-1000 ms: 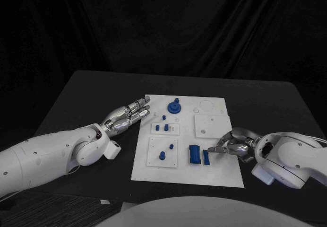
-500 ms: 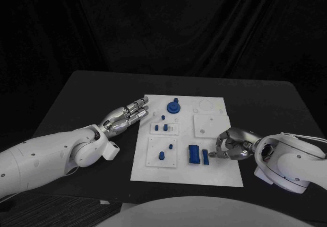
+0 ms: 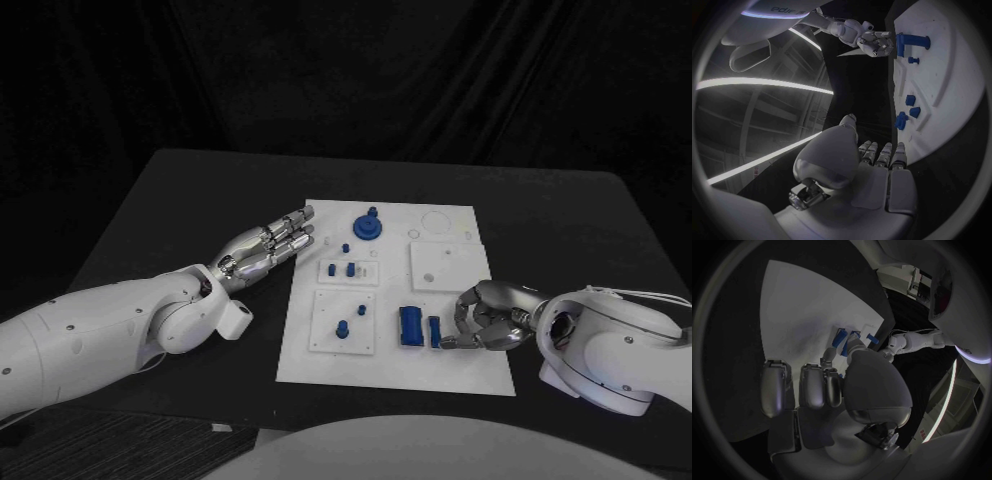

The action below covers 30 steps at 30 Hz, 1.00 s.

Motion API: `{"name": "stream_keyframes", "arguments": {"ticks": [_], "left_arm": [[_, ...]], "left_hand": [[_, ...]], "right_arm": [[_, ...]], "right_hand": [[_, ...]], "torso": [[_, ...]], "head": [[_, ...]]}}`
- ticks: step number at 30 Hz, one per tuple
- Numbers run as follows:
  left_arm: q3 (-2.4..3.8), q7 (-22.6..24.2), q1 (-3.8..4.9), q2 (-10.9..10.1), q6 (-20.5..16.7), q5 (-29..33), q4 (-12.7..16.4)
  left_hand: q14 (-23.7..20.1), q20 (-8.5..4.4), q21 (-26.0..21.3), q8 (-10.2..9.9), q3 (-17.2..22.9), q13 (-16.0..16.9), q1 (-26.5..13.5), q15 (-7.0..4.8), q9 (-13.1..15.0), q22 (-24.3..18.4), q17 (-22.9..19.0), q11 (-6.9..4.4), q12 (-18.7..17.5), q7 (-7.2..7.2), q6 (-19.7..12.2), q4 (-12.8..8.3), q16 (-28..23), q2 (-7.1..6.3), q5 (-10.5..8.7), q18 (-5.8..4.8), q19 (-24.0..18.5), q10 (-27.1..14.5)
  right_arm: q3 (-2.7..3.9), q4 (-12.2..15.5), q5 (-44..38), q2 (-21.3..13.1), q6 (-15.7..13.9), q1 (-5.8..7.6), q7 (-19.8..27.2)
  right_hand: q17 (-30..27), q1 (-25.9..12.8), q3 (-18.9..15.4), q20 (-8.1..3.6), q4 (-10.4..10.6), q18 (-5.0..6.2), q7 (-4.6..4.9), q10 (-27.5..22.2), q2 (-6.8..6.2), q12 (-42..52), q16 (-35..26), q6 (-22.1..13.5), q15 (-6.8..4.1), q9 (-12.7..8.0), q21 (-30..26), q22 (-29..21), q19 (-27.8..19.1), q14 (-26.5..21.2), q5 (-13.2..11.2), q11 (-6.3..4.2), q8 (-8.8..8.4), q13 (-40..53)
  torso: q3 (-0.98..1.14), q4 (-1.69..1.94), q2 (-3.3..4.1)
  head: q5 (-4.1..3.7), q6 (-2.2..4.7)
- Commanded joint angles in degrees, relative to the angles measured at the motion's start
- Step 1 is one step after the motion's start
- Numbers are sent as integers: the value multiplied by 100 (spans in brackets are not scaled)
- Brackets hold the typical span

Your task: Assemble the parts on the task board

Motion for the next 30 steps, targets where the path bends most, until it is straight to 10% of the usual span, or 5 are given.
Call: {"name": "stream_keyframes", "arguments": {"ticks": [1,30], "left_arm": [[4,40,-9,-2,69,3,12],[4,20,-18,7,105,3,15]], "left_hand": [[0,53,-17,25,21,-6,81,58,9,-6,-5,53,-19,35,14,-76,-21,-11,50,-42,6,0],[0,55,-18,25,83,-6,138,69,9,-6,-5,63,-19,44,18,-187,-21,-18,98,-51,6,0]], "right_arm": [[-1,17,-113,20,159,-22,-110],[0,-116,-116,209,95,-37,-332]], "right_hand": [[-7,-48,-30,-40,4,105,-3,615,-9,15,-27,-38,-40,12,-28,1188,209,262,-22,-43,27,1506],[-8,131,1,-61,-85,111,-25,615,280,15,-37,-120,-59,208,-58,1179,205,266,-12,-64,104,1506]], "torso": [[1,11,-3],[1,8,-9]], "head": [[-8,-1],[-4,-1]]}}
